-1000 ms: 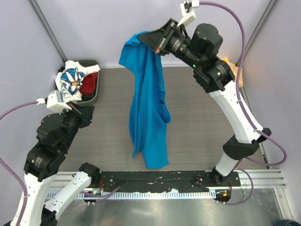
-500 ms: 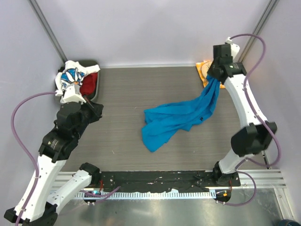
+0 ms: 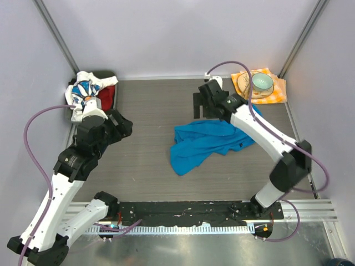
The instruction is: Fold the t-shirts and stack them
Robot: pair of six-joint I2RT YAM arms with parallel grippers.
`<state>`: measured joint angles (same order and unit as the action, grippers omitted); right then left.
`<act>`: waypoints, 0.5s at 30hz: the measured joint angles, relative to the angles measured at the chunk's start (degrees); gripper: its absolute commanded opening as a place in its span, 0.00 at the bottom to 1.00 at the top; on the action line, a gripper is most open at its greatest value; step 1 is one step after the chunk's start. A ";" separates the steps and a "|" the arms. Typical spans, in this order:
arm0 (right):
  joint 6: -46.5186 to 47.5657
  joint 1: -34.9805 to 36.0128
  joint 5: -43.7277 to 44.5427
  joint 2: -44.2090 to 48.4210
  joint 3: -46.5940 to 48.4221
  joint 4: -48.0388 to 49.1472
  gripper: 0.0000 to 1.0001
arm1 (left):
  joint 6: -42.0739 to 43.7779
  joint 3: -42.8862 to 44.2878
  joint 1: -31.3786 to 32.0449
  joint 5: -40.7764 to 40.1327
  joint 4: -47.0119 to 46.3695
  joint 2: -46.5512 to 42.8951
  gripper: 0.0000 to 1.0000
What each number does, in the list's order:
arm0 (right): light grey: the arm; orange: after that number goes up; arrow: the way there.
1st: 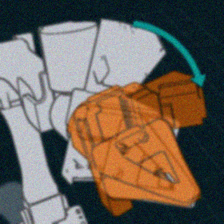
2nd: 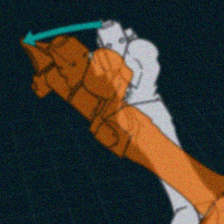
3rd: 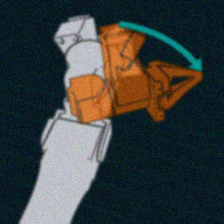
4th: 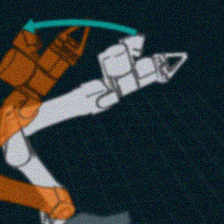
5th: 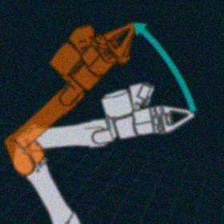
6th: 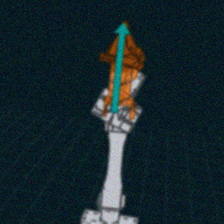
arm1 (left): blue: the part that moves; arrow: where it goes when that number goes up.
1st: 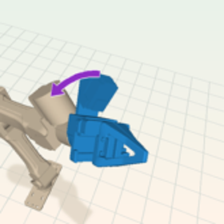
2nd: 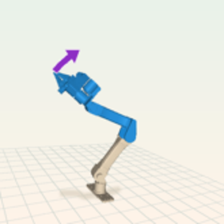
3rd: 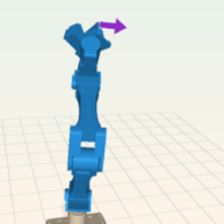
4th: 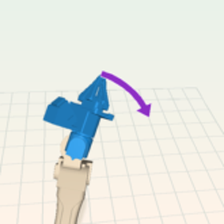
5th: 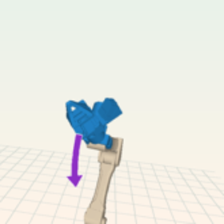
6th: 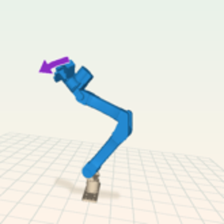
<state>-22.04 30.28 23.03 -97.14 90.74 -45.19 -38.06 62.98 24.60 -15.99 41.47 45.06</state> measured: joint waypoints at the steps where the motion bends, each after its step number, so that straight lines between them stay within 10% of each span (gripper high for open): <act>1: 0.11 2.60 -0.90 3.15 -2.03 0.61 0.99 | -0.28 -0.17 0.00 -0.11 0.44 0.04 1.00; 8: -2.34 11.69 -9.66 20.44 -18.80 2.14 0.96 | -2.10 -3.50 0.00 -1.14 4.20 0.07 1.00; 15: -6.21 17.22 -17.22 18.34 -33.79 3.52 0.91 | -3.69 -6.93 0.00 -1.42 6.38 -0.02 1.00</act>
<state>-28.25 47.51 5.80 -78.81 56.95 -41.67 -41.76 56.05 24.60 -17.41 47.86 45.04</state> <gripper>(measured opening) 0.916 0.996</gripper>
